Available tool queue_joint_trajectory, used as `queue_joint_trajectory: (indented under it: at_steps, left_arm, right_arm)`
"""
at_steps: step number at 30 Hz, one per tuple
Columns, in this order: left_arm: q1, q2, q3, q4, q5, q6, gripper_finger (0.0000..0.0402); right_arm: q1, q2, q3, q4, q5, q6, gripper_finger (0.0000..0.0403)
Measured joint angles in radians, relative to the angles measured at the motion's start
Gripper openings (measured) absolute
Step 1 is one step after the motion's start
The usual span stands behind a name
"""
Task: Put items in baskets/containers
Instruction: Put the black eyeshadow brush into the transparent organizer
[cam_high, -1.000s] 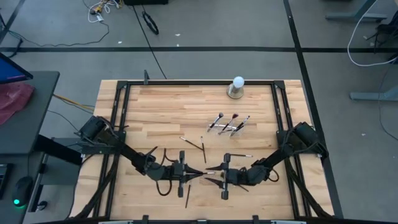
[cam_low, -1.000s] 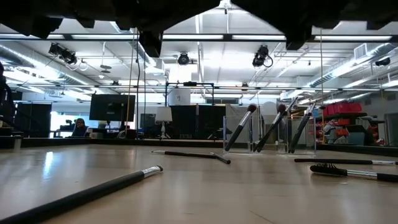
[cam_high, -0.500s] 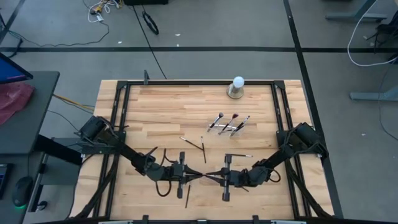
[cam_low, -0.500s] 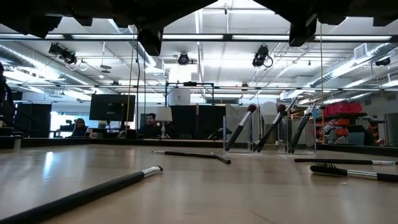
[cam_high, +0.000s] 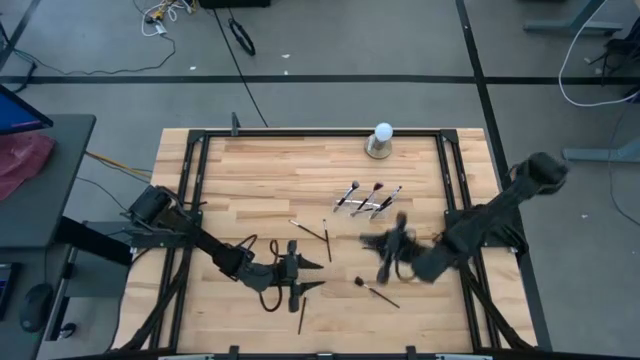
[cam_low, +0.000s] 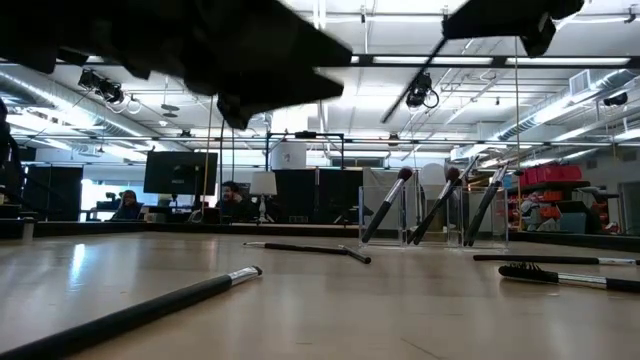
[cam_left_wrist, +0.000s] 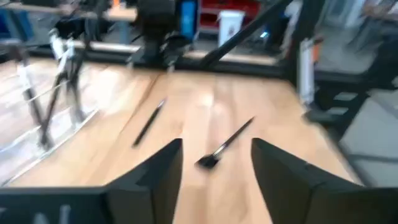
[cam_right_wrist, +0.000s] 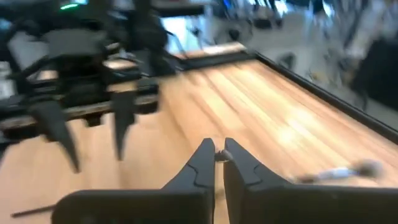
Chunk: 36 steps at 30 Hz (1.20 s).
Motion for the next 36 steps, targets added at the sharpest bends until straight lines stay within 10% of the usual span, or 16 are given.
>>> queue_joint_trajectory:
  at_steps: [5, 14, 21, 36]
  left_arm:
    - [0.000, 0.003, 0.000, -0.031, -0.009, -0.044, 0.0231]
    - [0.000, 0.003, 0.000, -0.036, -0.013, -0.044, 0.0223]
    - [0.000, 0.003, 0.000, -0.036, -0.013, -0.036, 0.0220]
    - [0.000, 0.003, 0.000, -0.035, -0.012, -0.037, 0.0220]
  right_arm:
    - [-0.202, -0.171, 0.001, -0.269, -0.129, 0.085, 0.0006]
    - [-0.506, -0.059, 0.001, -0.197, -0.406, 0.030, 0.0009]
    - [-0.597, 0.067, 0.001, -0.069, -0.627, 0.009, 0.0010]
    - [-0.660, 0.130, 0.001, -0.069, -0.716, 0.003, 0.0098]
